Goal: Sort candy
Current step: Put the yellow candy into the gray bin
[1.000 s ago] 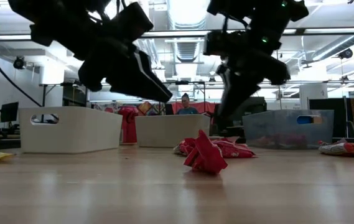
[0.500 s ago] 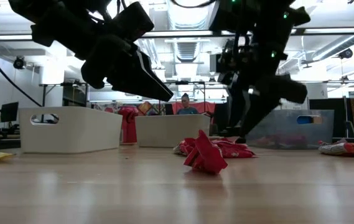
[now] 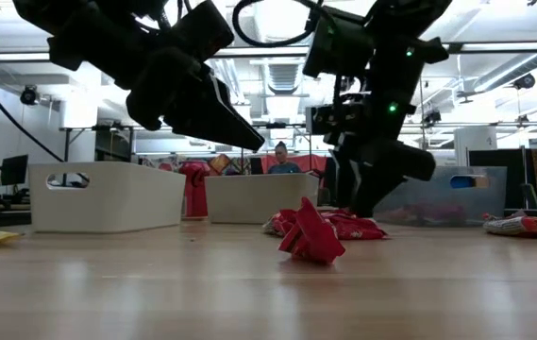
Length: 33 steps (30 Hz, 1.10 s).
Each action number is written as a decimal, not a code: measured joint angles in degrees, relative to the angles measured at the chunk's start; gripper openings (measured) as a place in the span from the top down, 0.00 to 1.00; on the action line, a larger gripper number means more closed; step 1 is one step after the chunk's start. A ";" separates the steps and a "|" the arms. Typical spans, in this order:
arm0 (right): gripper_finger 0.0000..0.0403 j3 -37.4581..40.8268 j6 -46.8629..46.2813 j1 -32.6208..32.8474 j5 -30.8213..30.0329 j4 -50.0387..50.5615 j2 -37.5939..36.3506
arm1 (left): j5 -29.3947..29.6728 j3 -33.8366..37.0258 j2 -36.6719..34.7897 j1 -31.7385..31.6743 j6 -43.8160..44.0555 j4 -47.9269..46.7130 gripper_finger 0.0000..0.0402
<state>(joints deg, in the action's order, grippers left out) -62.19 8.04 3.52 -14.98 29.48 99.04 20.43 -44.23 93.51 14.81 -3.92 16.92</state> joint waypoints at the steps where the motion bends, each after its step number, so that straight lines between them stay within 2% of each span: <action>1: 0.42 0.00 0.26 -0.35 0.03 -0.10 0.00 | -0.02 0.00 0.00 0.00 0.00 0.03 0.49; 6: 0.46 0.00 2.44 -1.47 2.22 -2.10 0.39 | -0.02 0.01 0.00 0.00 0.25 0.09 0.49; 9: 0.53 -0.01 4.20 -1.54 2.98 -4.17 1.16 | -0.02 0.01 0.00 0.00 0.26 0.15 0.49; 12: 0.65 -0.03 4.60 -1.72 3.04 -4.84 2.26 | -0.04 0.02 0.00 0.00 0.24 0.15 0.49; 17: 0.93 -0.15 4.32 -1.78 2.94 -4.98 3.39 | -0.09 0.02 0.04 0.00 0.24 0.23 0.49; 24: 0.98 -0.29 0.40 -1.58 3.57 -4.14 0.97 | -0.09 0.02 0.04 -0.02 -0.10 0.34 0.49; 30: 0.98 -0.35 -8.99 -1.54 10.96 -4.23 -2.91 | -0.09 0.18 0.04 -0.02 -3.14 0.28 0.49; 33: 0.98 -0.37 -13.42 -1.54 12.51 -4.53 -4.13 | -0.09 0.24 0.04 -0.02 -4.60 0.25 0.49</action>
<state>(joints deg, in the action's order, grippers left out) -62.57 -5.37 1.98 -2.47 24.95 94.91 20.34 -43.99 93.56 14.79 -8.52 17.17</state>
